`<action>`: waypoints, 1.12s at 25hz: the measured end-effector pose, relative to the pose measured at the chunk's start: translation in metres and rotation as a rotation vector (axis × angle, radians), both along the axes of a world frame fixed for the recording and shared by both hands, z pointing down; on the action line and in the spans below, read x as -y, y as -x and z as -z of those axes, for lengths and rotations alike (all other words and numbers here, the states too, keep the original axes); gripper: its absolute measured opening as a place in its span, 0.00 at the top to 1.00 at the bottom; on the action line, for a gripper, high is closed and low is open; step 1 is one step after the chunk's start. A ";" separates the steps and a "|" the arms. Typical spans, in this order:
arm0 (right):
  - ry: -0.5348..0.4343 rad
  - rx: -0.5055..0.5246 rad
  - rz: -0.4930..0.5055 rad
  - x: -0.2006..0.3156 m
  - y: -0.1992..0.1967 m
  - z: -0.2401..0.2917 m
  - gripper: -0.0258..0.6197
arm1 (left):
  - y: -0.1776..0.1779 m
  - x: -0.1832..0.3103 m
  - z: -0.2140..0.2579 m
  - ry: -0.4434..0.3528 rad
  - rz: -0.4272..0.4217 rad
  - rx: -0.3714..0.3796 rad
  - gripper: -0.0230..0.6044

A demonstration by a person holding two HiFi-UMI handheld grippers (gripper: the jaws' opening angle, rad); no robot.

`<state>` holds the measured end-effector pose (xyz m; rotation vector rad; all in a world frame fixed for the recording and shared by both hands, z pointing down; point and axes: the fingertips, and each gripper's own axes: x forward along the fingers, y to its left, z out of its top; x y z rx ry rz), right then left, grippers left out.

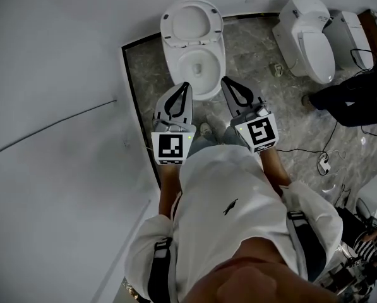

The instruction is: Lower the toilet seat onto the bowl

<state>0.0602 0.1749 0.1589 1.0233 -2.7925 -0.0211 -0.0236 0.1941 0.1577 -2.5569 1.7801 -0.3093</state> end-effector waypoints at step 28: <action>0.030 -0.027 -0.008 0.099 0.021 -0.021 0.91 | 0.023 0.100 -0.023 0.035 0.002 -0.010 0.92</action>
